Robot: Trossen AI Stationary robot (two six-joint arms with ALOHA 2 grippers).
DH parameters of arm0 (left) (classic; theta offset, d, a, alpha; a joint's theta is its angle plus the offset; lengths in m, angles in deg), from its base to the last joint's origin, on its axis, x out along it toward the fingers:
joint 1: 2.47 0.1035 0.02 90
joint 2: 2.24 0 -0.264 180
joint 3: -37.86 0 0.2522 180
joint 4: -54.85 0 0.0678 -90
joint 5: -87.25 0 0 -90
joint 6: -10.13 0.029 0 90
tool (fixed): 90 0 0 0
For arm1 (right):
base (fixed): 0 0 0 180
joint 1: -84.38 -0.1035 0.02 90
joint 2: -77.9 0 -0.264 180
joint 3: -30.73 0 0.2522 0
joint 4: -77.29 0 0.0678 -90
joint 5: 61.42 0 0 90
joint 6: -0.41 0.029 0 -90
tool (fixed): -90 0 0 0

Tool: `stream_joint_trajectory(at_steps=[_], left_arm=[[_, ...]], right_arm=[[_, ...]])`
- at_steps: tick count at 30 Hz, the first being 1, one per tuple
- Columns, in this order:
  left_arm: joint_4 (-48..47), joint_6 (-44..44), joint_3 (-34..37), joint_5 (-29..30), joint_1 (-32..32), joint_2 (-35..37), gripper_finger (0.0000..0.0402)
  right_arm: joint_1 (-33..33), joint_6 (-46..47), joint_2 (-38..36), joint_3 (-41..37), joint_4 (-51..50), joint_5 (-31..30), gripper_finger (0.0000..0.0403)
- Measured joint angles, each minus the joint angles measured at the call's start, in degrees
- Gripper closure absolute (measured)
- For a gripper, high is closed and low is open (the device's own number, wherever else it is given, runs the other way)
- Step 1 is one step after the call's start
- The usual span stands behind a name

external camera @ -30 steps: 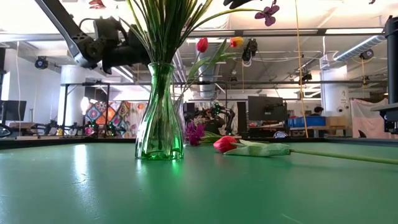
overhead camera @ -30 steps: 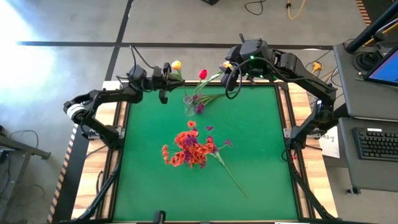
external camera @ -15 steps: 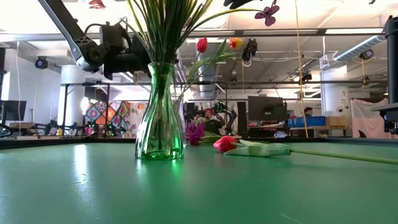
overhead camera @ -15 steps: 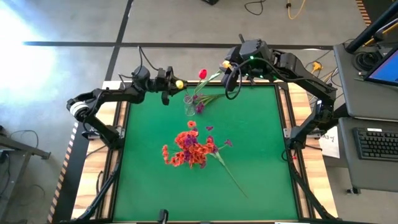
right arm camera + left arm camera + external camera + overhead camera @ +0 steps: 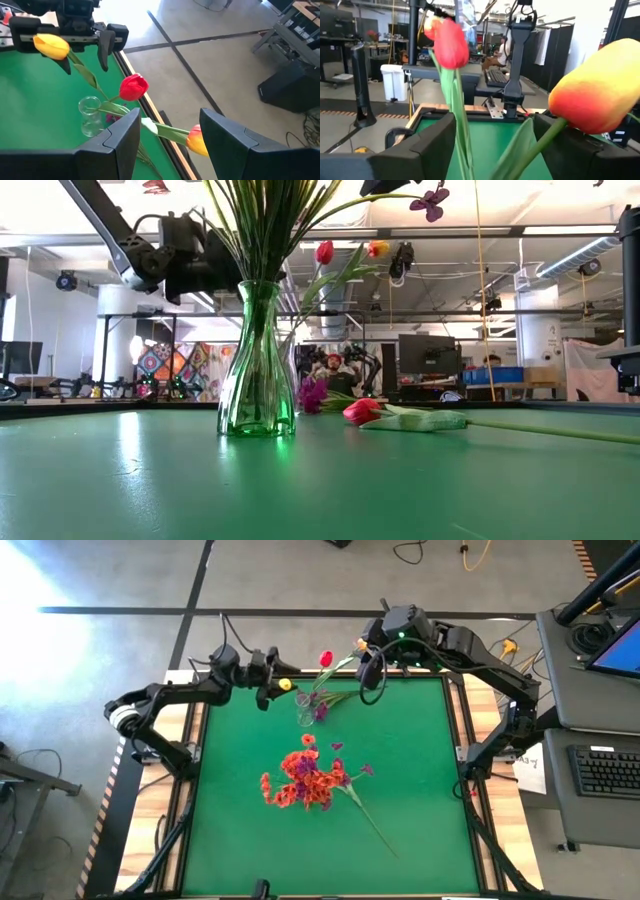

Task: Sort flowers into vase by color
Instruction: Put the yellow tulip into the transparent vase

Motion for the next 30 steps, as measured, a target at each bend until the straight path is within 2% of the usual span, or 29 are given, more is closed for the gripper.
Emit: stream_joint_trajectory(at_steps=[7,16,24,30], left_arm=[[-0.9,-4.4,-1.9,-2.5,0.0,0.4,0.0105],[-13.2,-4.3,-4.9,-3.9,-0.1,0.5,0.0028],[-28.0,-3.2,-11.1,-7.5,0.3,0.5,0.0025],[-46.3,0.9,-16.7,-7.1,0.5,0.6,0.0025]], right_arm=[[0.0,-1.0,0.0,0.0,0.0,0.0,0.0207],[0.0,-1.4,0.0,0.0,0.0,0.0,0.0207],[0.0,-1.6,0.0,0.0,0.0,0.0,0.0207],[0.0,-2.1,0.0,0.0,0.0,0.0,0.0207]])
